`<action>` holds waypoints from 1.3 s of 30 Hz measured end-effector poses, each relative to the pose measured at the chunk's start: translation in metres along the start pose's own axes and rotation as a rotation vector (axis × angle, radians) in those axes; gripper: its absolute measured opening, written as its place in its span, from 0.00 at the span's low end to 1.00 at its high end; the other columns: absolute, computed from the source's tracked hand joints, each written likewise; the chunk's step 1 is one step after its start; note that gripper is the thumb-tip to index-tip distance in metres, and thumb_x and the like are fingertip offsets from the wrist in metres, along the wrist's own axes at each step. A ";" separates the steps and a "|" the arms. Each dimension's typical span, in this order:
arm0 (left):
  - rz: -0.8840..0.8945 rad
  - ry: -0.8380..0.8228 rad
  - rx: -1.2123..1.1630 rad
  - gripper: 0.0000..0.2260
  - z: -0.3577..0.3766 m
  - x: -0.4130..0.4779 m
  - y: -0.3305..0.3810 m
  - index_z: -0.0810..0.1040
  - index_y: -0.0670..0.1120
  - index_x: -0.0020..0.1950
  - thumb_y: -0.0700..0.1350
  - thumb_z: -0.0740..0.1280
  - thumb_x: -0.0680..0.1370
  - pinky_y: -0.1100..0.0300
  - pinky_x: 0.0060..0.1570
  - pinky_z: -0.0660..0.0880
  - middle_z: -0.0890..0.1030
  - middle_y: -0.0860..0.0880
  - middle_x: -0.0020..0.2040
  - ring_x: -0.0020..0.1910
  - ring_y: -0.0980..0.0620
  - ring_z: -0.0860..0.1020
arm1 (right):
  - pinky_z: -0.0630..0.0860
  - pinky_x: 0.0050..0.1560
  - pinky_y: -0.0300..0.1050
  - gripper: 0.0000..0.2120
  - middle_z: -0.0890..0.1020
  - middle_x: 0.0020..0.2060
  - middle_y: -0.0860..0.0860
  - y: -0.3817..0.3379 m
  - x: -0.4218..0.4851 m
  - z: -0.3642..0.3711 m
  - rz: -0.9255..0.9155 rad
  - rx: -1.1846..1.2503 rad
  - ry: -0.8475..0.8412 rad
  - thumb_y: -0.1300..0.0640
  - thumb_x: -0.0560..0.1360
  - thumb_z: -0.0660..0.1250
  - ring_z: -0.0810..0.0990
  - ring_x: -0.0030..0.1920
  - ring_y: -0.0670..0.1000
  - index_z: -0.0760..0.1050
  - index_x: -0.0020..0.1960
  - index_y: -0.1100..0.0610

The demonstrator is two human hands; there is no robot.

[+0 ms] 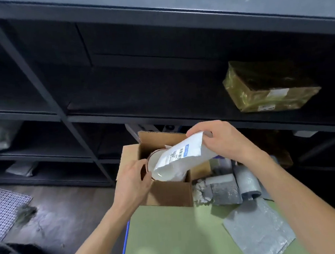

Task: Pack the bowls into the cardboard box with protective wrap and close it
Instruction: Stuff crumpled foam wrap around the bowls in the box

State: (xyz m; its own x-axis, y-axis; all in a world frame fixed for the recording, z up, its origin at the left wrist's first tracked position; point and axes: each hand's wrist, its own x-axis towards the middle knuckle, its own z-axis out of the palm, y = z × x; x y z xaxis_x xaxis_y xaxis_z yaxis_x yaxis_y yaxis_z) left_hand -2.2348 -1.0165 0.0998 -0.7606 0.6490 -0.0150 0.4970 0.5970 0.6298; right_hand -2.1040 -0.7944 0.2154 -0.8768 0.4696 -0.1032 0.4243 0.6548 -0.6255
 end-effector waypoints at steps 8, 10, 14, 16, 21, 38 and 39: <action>-0.017 0.043 -0.185 0.17 -0.011 0.006 -0.013 0.70 0.59 0.66 0.56 0.67 0.78 0.59 0.45 0.74 0.76 0.61 0.49 0.46 0.56 0.76 | 0.76 0.56 0.52 0.20 0.81 0.59 0.41 -0.065 0.057 0.046 -0.264 -0.538 -0.058 0.60 0.81 0.55 0.79 0.59 0.50 0.77 0.63 0.41; -0.009 0.087 -0.201 0.09 -0.013 0.009 -0.017 0.73 0.55 0.60 0.53 0.64 0.81 0.56 0.40 0.75 0.77 0.58 0.44 0.41 0.54 0.76 | 0.77 0.53 0.52 0.20 0.81 0.57 0.42 -0.074 0.069 0.053 -0.324 -0.628 -0.078 0.59 0.82 0.55 0.79 0.58 0.50 0.76 0.64 0.40; -0.068 0.103 -0.240 0.06 -0.019 0.017 -0.022 0.73 0.50 0.56 0.43 0.62 0.79 0.51 0.36 0.75 0.77 0.52 0.37 0.36 0.51 0.75 | 0.77 0.52 0.52 0.17 0.82 0.55 0.43 -0.086 0.088 0.058 -0.371 -0.700 -0.083 0.55 0.83 0.56 0.80 0.57 0.51 0.72 0.68 0.42; -0.063 0.107 -0.240 0.07 -0.021 0.020 -0.024 0.72 0.51 0.54 0.42 0.60 0.78 0.52 0.34 0.74 0.75 0.53 0.38 0.35 0.52 0.74 | 0.78 0.50 0.52 0.18 0.83 0.55 0.45 -0.087 0.093 0.061 -0.359 -0.699 -0.080 0.55 0.83 0.57 0.81 0.56 0.51 0.70 0.70 0.43; -0.085 0.147 -0.226 0.12 -0.019 0.016 -0.032 0.62 0.50 0.42 0.40 0.65 0.76 0.60 0.29 0.63 0.70 0.53 0.36 0.33 0.53 0.68 | 0.76 0.44 0.48 0.13 0.83 0.46 0.44 -0.075 0.094 0.066 -0.253 -0.734 -0.055 0.56 0.81 0.58 0.81 0.48 0.52 0.75 0.61 0.45; -0.114 0.080 -0.090 0.07 -0.009 0.007 -0.025 0.66 0.56 0.52 0.52 0.63 0.79 0.57 0.31 0.72 0.74 0.54 0.39 0.34 0.53 0.76 | 0.75 0.38 0.47 0.19 0.80 0.43 0.44 -0.057 0.103 0.101 -0.496 -0.688 -0.069 0.65 0.78 0.62 0.76 0.52 0.49 0.78 0.60 0.43; -0.110 0.090 -0.084 0.06 -0.008 0.008 -0.025 0.66 0.56 0.51 0.53 0.63 0.79 0.55 0.32 0.74 0.75 0.54 0.37 0.33 0.53 0.76 | 0.74 0.38 0.47 0.19 0.79 0.43 0.45 -0.055 0.103 0.104 -0.491 -0.672 -0.084 0.64 0.79 0.61 0.76 0.51 0.49 0.77 0.61 0.44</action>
State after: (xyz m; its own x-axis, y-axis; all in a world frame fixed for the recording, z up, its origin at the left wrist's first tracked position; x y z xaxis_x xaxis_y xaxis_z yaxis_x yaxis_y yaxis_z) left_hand -2.2567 -1.0303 0.0901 -0.8449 0.5346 -0.0204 0.3747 0.6186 0.6906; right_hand -2.2410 -0.8439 0.1592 -0.9999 0.0103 -0.0137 0.0106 0.9997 -0.0225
